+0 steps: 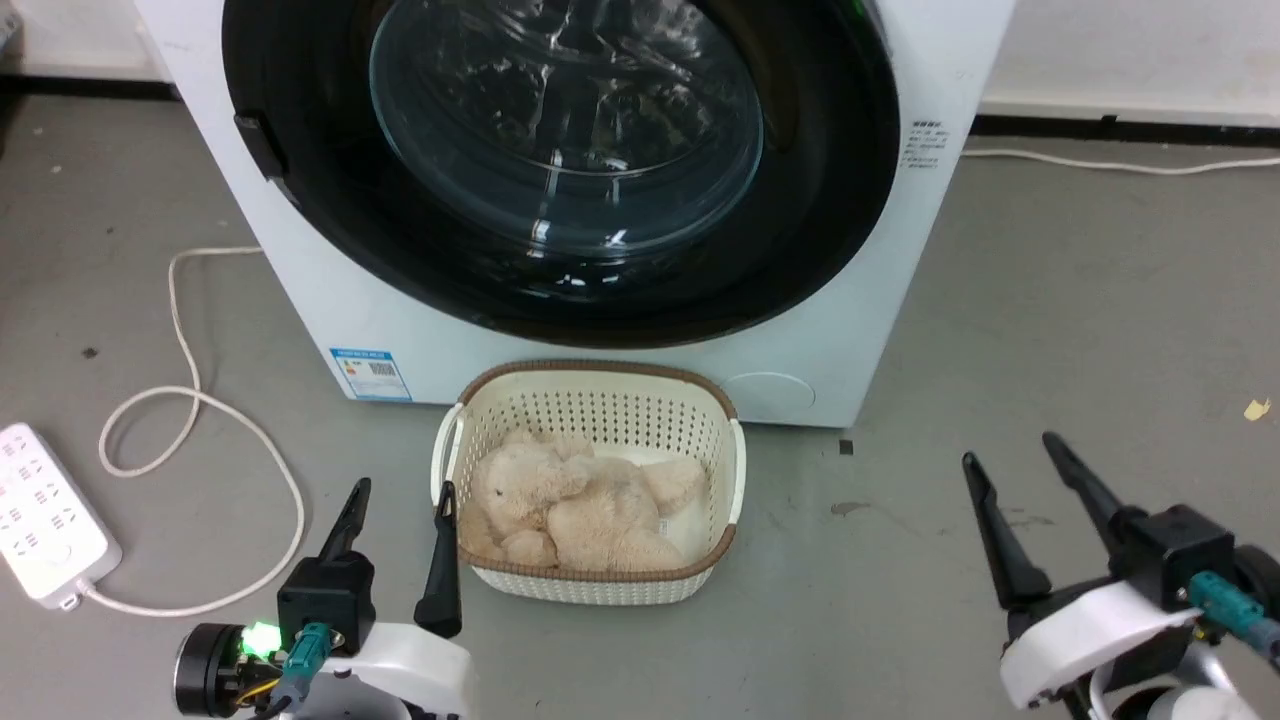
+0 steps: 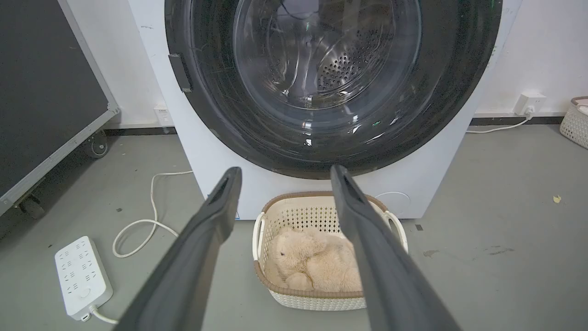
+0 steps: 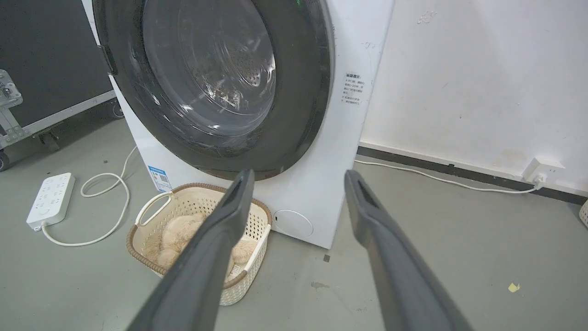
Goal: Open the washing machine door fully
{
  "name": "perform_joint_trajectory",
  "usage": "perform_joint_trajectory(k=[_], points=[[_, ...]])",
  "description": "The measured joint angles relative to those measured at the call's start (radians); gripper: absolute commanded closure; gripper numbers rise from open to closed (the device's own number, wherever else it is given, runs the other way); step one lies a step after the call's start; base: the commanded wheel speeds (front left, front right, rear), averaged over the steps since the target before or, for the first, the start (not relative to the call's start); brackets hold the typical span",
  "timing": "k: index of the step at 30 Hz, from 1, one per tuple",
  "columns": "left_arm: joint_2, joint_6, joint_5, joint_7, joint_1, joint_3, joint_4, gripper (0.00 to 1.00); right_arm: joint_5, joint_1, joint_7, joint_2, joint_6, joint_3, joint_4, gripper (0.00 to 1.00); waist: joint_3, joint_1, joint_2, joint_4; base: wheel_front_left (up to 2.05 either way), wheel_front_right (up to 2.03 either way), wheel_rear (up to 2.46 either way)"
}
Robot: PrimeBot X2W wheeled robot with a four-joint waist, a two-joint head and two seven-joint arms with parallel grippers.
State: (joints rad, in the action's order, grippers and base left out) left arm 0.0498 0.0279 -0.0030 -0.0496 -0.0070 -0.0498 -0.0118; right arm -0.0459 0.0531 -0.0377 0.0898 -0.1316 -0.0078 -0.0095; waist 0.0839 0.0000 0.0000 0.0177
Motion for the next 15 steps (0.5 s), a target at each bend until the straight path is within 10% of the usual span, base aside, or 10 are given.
perform_joint_trajectory(k=[14,15], points=[[0.001,0.024,0.0,-0.03,-0.031,-0.025,-0.019,0.0,-0.087,0.137,0.011,0.059,0.0,-0.005,-0.003,0.0,0.072,0.0001,0.0001,0.018,0.0,0.0,0.0],[0.001,0.024,0.0,-0.031,-0.036,-0.027,-0.02,0.0,-0.097,0.15,0.012,0.063,0.0,-0.007,-0.002,0.22,0.077,0.0001,0.0,0.019,0.0,0.0,0.0]])
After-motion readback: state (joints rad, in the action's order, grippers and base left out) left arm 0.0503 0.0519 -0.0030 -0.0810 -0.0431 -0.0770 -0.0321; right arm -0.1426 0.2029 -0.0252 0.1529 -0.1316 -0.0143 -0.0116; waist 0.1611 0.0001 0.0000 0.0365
